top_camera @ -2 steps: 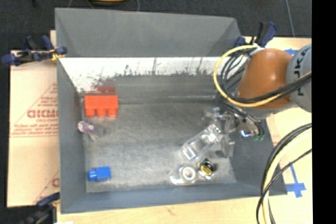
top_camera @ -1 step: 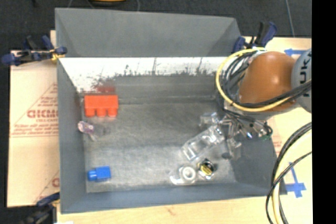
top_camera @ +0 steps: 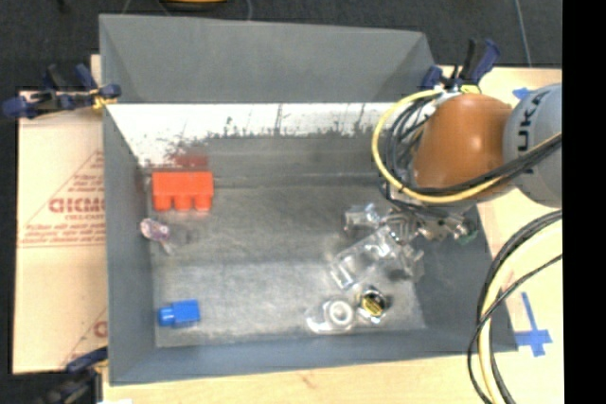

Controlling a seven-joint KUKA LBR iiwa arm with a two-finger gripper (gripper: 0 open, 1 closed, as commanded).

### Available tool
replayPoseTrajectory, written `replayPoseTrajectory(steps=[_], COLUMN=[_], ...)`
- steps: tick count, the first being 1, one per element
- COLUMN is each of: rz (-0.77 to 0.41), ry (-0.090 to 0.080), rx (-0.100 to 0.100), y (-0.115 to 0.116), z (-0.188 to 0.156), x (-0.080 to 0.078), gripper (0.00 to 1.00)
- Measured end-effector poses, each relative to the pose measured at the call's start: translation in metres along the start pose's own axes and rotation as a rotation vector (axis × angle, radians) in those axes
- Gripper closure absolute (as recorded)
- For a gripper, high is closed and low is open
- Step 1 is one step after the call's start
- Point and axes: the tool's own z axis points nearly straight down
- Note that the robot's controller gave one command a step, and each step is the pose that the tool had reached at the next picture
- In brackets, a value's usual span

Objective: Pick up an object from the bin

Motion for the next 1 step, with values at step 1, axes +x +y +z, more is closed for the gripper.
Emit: replayPoseTrajectory(steps=[1], rz=[-0.031], ry=[0.002], rx=[-0.005], y=[0.0205], z=[0.0001], x=[-0.0134], gripper=[0.0])
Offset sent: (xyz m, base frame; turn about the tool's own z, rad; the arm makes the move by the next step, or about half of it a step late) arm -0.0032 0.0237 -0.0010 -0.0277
